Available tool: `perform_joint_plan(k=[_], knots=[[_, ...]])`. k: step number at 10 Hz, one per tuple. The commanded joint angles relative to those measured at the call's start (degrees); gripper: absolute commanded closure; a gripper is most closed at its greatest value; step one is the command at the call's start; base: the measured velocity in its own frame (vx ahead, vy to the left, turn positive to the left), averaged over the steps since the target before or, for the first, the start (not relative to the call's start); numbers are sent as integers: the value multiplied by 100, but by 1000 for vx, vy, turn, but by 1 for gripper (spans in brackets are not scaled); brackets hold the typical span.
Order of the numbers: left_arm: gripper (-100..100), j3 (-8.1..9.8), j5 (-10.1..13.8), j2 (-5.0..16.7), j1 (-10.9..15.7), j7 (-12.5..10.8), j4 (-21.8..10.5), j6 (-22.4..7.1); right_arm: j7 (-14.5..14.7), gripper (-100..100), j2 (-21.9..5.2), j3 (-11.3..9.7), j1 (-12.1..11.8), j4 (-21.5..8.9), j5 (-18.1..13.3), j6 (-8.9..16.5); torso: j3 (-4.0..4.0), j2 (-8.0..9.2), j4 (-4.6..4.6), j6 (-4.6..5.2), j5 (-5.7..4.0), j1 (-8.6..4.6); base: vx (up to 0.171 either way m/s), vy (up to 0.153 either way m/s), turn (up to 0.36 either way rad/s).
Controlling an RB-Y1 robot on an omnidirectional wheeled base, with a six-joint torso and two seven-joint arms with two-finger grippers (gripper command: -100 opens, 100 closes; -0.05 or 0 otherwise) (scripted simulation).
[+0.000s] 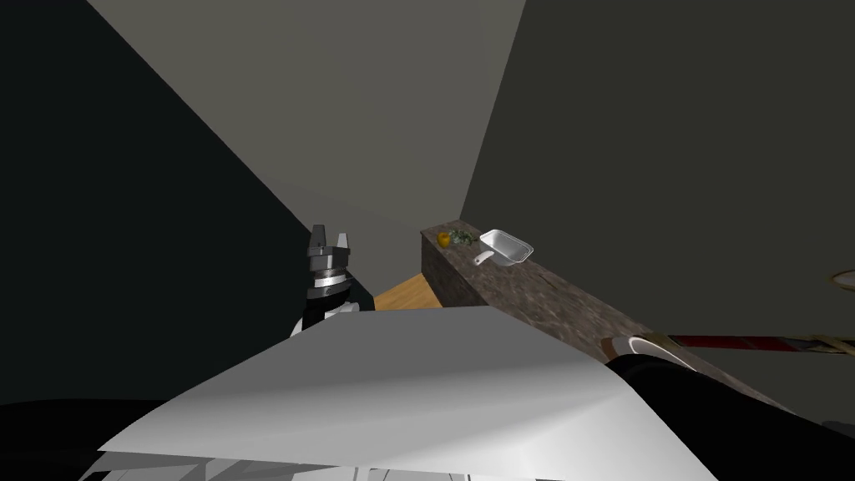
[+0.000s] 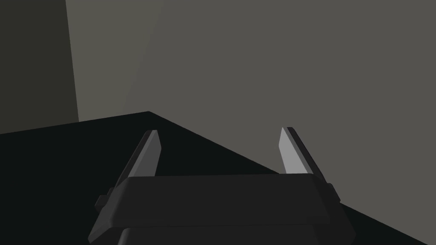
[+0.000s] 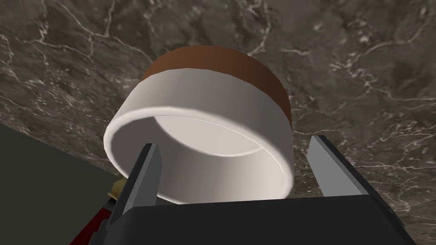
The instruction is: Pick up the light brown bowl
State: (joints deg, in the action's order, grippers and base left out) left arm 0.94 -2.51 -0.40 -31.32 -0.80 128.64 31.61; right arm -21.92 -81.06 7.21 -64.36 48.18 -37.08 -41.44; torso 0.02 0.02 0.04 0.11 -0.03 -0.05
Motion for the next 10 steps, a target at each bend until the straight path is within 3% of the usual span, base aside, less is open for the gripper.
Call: perform_joint_plan(k=[1, 2, 4, 5, 7, 9, 10], knots=[[0, 0, 0, 0, 0, 0, 0, 0, 286, -100, 42, -286, 286, -286, 170, -262, 0, 0, 0, 0, 0, 0, 20, 2, 84], [0, 0, 0, 0, 0, 0, 0, 0, 295, -100, 42, -440, 439, -433, 170, -262, -2, -2, -1, 1, 1, 0, 6, 2, 16], [0, 0, 0, 0, 0, 0, 0, 0, 295, -100, 42, -440, 474, -706, 170, -262, 1, 3, 0, 3, 3, 2, 1, 2, -6], [0, 0, 0, 0, 0, 0, 0, 0, 620, -100, 208, -706, 766, -984, 462, -596, 2, 4, 0, 3, 3, 2, 21, 0, 118], [0, 0, 0, 0, 0, 0, 0, 0, 743, -100, 208, -987, 968, -1171, 494, -636, -3, -3, -1, 1, 1, 0, 22, 5, 66], [0, 0, 0, 0, -1, 0, 0, 0, 743, -100, 208, -1006, 1078, -1566, 494, -636, -1, 0, -1, 3, 3, 2, 4, 3, -11], [0, 0, 0, 0, 0, 0, 0, 0, 743, -100, 208, -1006, 1078, -1566, 494, -636, 2, 4, 0, 3, 3, 2, -16, -8, -2]])
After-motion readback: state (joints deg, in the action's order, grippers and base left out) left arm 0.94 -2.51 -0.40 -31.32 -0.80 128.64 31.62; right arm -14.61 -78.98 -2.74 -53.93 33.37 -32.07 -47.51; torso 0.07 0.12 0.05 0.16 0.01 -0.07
